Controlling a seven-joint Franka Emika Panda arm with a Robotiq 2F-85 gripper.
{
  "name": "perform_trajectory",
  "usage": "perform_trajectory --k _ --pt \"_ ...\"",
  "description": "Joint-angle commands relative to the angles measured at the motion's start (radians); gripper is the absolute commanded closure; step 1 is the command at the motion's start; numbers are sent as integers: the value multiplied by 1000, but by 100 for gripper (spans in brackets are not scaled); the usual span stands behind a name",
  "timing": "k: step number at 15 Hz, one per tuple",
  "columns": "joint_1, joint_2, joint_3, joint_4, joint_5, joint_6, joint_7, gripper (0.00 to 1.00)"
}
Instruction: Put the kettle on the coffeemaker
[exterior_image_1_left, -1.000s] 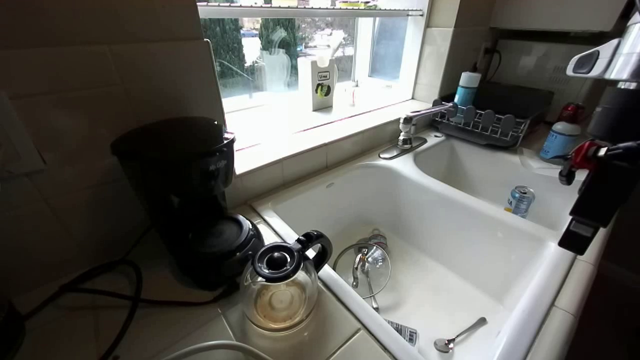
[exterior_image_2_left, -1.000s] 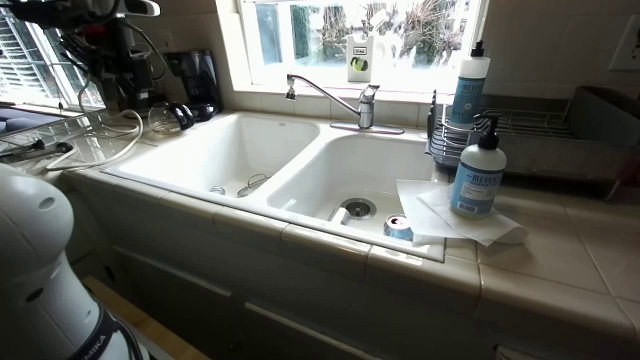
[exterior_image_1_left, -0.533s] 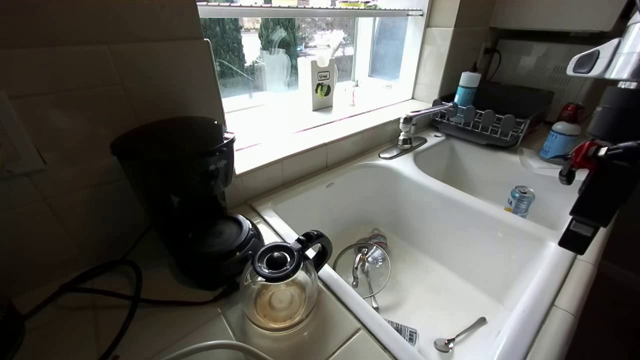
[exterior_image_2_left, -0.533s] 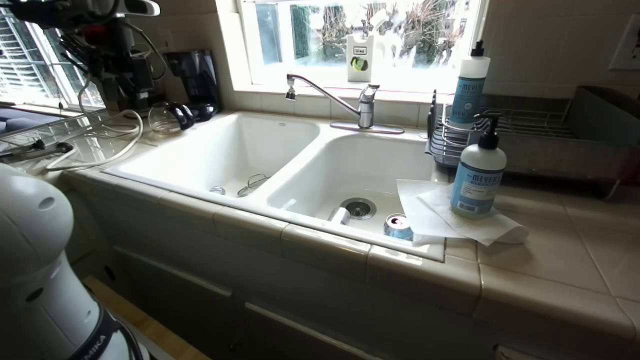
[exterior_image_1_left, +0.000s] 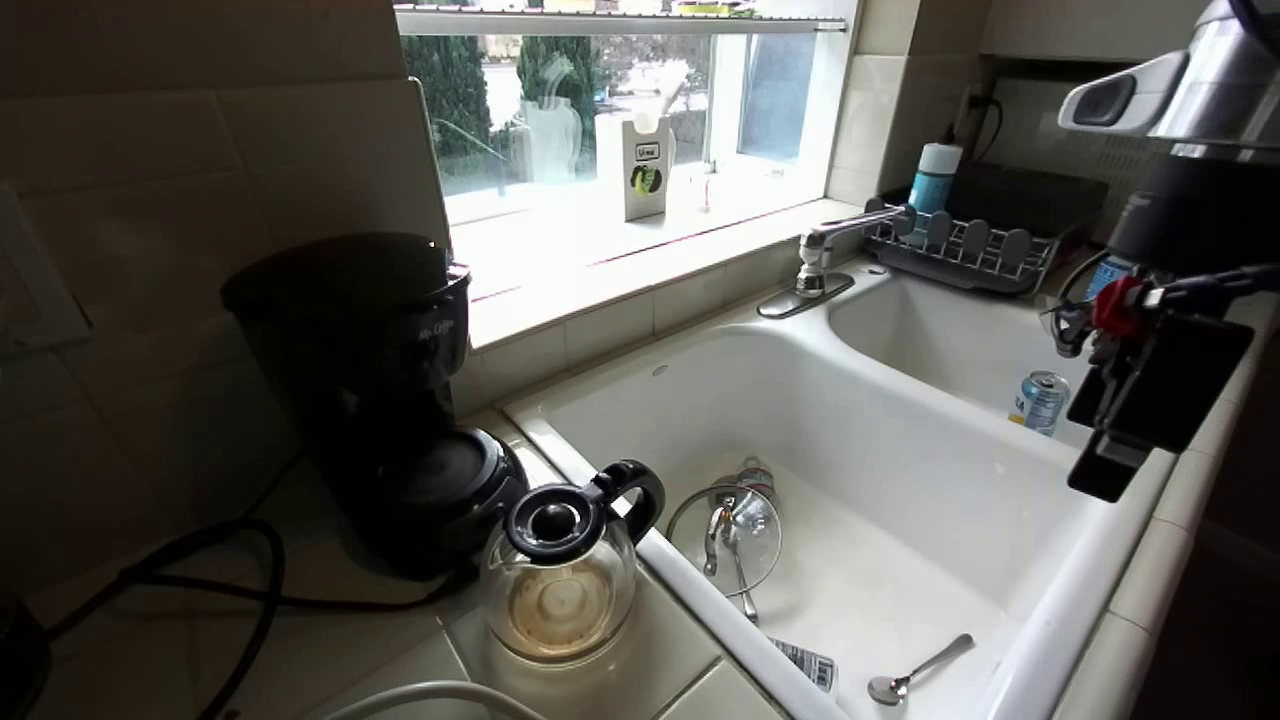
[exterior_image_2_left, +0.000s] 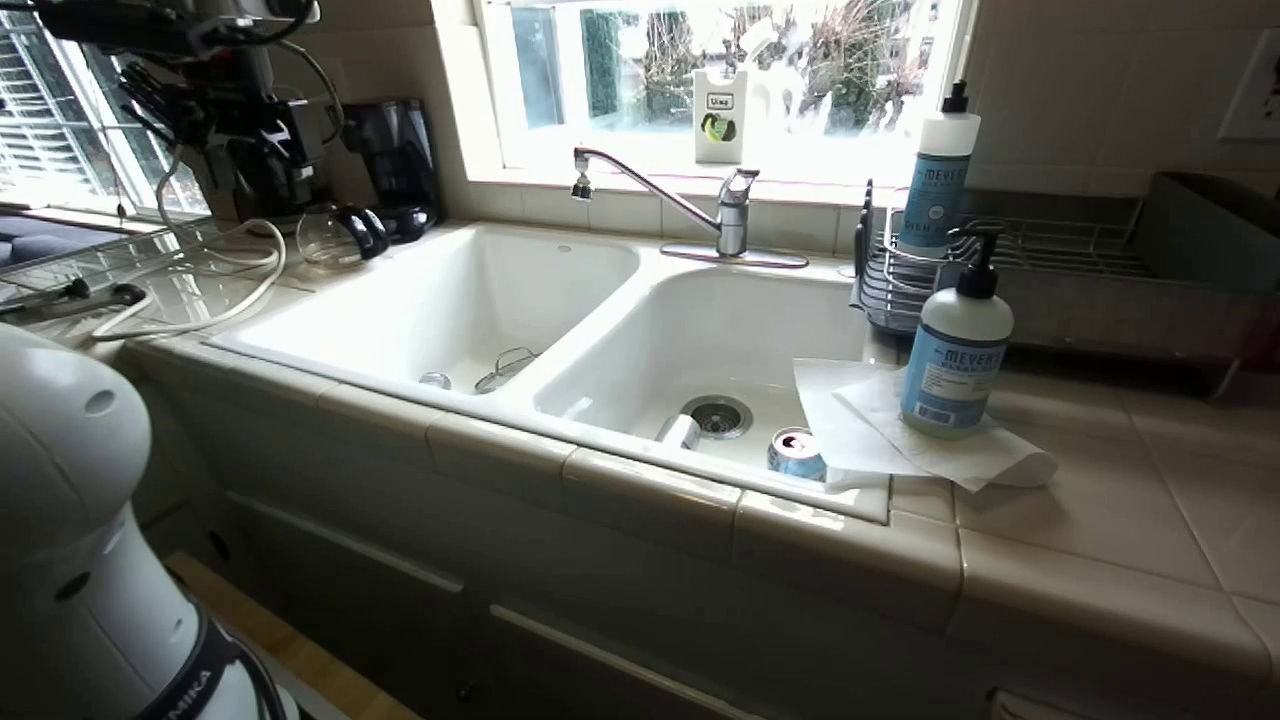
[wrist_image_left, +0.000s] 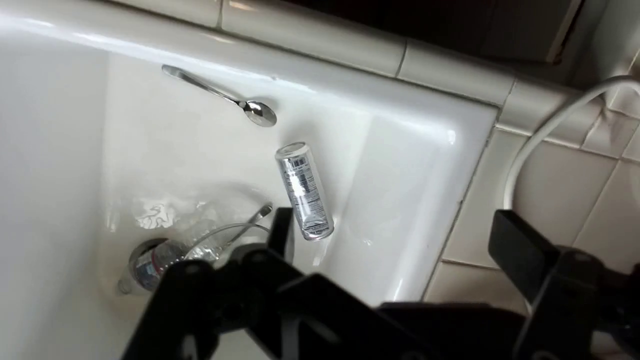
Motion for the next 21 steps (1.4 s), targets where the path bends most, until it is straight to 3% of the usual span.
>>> perform_trajectory --k 1,5,13,17,21 --pt "46 154 13 105 -28 65 -127 0" --pt "94 273 24 166 -35 163 -288 0" --pt "99 399 16 244 -226 337 -598 0" --pt "114 462 -6 261 -154 516 -834 0" --pt "120 535 -4 265 28 662 -1065 0"
